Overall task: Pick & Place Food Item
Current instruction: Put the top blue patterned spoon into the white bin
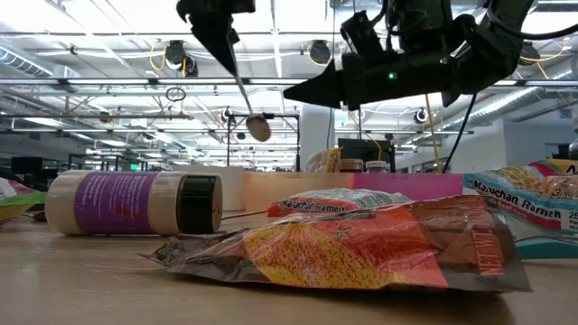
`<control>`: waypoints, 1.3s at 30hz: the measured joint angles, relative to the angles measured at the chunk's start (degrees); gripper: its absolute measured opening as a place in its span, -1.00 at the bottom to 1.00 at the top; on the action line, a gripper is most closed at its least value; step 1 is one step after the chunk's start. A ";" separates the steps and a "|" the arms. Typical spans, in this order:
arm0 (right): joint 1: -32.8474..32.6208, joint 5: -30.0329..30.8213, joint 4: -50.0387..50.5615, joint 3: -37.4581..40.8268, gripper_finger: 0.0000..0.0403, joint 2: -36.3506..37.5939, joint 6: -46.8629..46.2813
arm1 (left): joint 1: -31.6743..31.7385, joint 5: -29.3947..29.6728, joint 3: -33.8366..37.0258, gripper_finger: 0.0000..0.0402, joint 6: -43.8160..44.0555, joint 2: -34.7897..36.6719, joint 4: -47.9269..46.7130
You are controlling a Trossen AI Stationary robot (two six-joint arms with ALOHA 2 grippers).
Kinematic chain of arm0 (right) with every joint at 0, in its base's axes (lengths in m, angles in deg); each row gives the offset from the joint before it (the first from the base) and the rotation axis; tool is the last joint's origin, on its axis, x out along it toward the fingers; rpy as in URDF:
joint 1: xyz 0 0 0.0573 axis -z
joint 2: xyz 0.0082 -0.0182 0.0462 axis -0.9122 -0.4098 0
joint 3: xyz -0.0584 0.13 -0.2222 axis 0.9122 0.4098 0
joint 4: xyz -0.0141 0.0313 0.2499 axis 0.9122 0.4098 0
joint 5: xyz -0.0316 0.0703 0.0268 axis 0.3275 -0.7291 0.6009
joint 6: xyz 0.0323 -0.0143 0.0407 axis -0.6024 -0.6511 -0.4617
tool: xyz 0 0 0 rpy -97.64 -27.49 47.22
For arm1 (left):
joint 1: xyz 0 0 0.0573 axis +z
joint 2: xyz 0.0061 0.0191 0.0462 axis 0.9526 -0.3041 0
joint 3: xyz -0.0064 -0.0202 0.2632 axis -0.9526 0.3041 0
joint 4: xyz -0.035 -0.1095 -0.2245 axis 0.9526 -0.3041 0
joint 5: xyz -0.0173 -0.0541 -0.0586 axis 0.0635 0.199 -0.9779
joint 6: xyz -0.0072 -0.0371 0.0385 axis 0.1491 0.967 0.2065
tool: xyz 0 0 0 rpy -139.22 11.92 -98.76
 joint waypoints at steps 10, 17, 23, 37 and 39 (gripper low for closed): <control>-0.02 0.13 0.02 0.00 0.30 0.00 0.00 | 2.60 17.38 0.93 -0.83 7.89 0.02 -0.76; -0.02 0.14 0.02 0.00 0.29 0.00 0.00 | 3.69 23.91 9.01 -0.83 10.28 -0.02 5.77; -0.02 0.17 0.04 0.00 0.29 0.00 0.00 | 3.66 27.57 14.42 -0.83 9.96 -0.02 12.67; 0.29 0.15 0.04 0.00 0.28 0.00 0.00 | 5.18 32.08 23.78 -0.83 8.07 -0.04 25.45; 0.29 0.15 0.07 0.00 0.28 0.00 -0.29 | 5.50 32.06 24.39 -0.83 7.32 -0.04 26.66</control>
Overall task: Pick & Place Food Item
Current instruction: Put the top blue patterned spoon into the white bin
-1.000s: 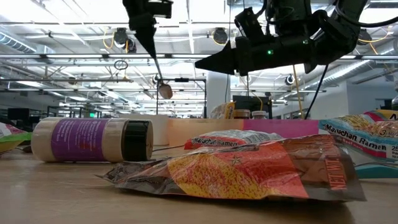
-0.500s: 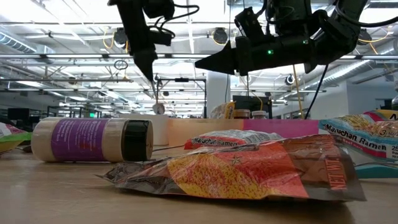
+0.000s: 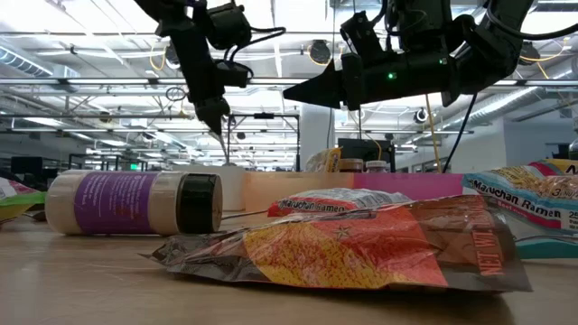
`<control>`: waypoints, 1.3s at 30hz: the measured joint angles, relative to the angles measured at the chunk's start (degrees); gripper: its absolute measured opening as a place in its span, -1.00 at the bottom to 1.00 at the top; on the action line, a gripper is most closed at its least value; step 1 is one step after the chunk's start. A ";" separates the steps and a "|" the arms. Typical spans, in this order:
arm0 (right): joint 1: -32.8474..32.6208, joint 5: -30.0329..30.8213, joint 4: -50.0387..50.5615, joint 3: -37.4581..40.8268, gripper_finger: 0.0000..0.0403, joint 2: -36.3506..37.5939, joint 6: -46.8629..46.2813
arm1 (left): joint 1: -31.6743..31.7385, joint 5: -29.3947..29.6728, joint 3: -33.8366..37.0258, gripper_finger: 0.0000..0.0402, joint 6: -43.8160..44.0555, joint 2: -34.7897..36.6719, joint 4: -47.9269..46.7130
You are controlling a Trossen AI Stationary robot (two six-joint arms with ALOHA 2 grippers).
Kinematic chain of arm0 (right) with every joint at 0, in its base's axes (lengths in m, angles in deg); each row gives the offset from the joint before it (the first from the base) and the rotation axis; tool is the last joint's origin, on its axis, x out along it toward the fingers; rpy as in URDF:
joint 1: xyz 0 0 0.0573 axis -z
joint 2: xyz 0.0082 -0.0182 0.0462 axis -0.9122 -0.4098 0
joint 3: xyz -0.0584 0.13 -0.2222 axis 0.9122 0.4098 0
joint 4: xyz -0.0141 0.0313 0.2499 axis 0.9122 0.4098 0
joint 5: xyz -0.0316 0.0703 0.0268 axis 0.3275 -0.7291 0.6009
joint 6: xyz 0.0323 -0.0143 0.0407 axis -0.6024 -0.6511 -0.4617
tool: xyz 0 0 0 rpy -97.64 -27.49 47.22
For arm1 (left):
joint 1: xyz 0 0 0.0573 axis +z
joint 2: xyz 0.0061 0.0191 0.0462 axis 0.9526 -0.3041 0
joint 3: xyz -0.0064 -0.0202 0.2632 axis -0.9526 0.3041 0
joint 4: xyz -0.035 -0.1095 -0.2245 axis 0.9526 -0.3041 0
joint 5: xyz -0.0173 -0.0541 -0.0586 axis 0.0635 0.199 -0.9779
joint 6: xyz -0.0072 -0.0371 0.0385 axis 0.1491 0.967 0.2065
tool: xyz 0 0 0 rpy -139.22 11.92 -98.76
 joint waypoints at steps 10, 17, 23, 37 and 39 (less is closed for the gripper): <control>0.00 0.00 0.35 0.00 0.28 0.00 -0.12 | 0.73 -0.41 0.07 -0.83 -1.69 -6.82 0.86; 0.13 -0.02 1.25 0.00 0.27 0.00 -0.06 | 0.75 0.69 0.07 -0.83 -2.11 -9.66 2.52; 1.04 -0.27 1.97 0.00 0.26 0.00 -1.11 | 0.87 1.96 0.07 -0.83 -1.91 -9.66 3.06; 1.22 -0.46 2.19 0.00 0.25 0.00 -1.20 | 2.23 1.59 0.04 -0.84 -2.59 -9.99 5.53; 1.22 -0.46 2.16 0.00 0.25 0.00 -1.20 | 2.23 1.53 0.04 -0.84 -2.61 -9.99 5.53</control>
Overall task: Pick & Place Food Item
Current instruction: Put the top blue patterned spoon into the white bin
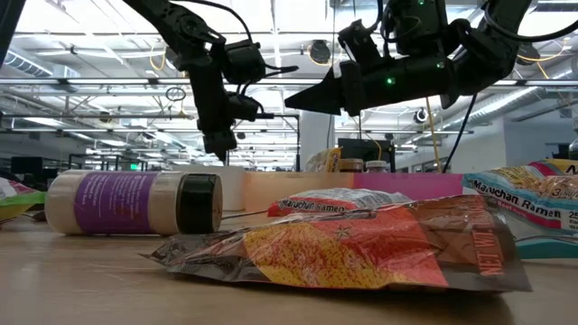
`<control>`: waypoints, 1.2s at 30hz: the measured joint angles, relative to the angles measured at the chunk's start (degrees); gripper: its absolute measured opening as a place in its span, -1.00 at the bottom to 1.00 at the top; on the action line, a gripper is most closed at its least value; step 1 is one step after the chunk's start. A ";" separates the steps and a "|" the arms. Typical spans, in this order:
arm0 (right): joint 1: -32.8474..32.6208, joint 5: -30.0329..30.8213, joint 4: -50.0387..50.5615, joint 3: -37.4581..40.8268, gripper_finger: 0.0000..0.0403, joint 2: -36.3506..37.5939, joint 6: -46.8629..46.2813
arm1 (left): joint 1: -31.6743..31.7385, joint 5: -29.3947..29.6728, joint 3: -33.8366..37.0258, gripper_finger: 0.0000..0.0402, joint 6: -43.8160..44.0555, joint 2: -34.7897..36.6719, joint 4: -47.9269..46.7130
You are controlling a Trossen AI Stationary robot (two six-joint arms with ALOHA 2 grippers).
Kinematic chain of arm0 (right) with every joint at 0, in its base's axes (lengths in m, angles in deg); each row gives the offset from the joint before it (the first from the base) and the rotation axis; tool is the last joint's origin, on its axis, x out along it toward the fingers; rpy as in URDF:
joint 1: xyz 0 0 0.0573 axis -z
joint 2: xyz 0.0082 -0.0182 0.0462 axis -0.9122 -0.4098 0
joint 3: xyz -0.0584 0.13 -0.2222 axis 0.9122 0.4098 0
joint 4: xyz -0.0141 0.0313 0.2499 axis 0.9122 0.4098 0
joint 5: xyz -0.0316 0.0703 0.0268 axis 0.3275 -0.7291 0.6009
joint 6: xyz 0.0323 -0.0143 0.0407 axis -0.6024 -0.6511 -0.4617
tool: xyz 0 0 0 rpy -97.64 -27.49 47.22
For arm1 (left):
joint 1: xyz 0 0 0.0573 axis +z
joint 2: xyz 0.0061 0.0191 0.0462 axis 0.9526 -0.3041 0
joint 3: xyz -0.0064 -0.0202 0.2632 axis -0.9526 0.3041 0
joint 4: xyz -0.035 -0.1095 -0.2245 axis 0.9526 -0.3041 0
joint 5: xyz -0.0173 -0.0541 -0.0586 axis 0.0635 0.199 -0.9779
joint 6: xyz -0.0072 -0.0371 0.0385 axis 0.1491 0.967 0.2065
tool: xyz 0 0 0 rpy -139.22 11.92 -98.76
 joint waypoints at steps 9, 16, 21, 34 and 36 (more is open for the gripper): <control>0.00 0.00 0.00 0.00 0.26 0.00 0.00 | 0.00 -0.11 0.00 -0.62 0.67 0.00 -1.18; 0.00 -0.01 0.02 0.00 0.26 0.00 0.00 | 0.04 -1.61 0.00 -0.59 0.74 0.00 -1.27; 0.00 -0.01 0.02 0.00 0.26 0.00 -0.01 | 0.17 -3.08 0.00 -0.58 0.70 0.00 -1.27; 0.00 -0.02 0.02 0.00 0.26 0.00 -0.02 | 0.17 -3.28 0.00 -0.57 -0.42 0.00 -2.89; 0.00 -0.02 0.00 0.00 0.26 0.00 -0.02 | 0.17 -3.58 0.00 -0.57 -0.46 0.00 -3.51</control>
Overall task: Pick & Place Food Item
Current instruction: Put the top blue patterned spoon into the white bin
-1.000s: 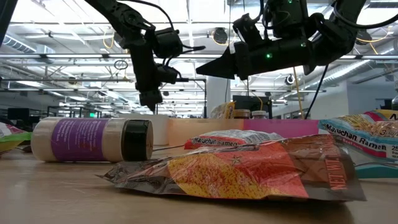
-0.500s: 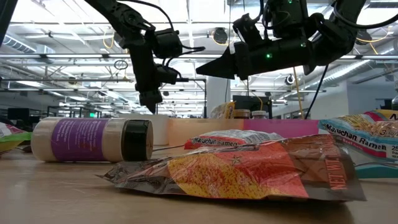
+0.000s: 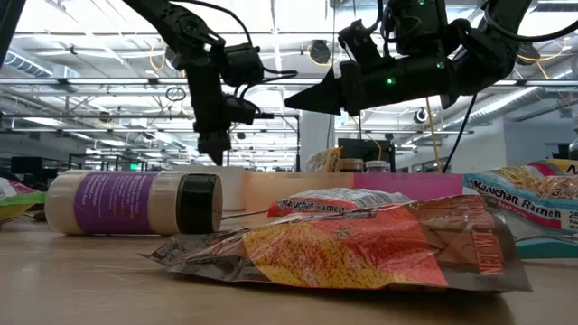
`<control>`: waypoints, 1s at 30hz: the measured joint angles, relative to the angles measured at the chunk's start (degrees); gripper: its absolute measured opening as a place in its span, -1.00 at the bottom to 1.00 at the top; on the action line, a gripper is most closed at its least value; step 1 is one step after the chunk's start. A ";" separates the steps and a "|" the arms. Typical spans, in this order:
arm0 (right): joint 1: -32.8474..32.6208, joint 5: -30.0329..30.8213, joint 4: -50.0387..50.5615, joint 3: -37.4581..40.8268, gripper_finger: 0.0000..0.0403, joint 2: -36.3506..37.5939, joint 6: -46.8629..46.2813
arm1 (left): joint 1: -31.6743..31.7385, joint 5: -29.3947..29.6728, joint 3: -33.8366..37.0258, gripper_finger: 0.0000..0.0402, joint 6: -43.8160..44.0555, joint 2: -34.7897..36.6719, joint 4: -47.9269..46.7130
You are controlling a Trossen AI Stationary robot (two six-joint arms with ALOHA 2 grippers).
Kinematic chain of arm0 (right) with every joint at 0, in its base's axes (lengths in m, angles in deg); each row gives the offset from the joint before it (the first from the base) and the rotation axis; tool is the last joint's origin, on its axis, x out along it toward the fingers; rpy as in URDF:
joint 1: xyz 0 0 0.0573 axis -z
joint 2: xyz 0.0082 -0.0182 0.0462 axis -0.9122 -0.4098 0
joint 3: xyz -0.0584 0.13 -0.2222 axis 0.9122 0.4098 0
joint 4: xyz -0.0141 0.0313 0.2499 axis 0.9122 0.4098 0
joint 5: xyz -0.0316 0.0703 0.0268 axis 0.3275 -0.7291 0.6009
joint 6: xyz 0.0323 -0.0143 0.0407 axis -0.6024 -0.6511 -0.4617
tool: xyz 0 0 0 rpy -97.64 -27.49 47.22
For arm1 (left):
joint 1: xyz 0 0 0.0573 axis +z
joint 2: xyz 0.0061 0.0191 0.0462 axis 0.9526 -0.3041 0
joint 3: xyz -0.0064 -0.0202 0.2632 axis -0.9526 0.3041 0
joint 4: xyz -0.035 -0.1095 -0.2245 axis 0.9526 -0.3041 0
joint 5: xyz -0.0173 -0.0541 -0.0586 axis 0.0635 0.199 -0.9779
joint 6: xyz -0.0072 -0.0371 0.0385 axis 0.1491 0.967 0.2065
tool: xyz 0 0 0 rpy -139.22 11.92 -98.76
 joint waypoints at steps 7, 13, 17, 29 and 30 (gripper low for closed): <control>0.00 0.00 0.02 0.00 0.26 0.00 0.00 | 0.00 -2.98 0.00 -0.57 -0.09 0.00 -0.46; 0.00 0.00 0.02 0.02 0.26 0.00 0.00 | 0.00 -3.00 0.00 -0.57 -0.55 0.00 -0.68; -0.01 0.00 0.02 0.02 0.26 0.00 0.00 | 0.00 -3.02 0.00 -0.57 -1.02 0.00 -0.78; -0.02 0.00 0.02 0.02 0.26 0.00 -0.02 | 0.22 -2.32 -0.05 0.09 -2.05 0.00 -0.50; 0.00 0.00 0.00 0.02 0.26 0.00 -0.02 | 0.22 -2.02 -0.38 0.16 -2.04 0.00 -0.80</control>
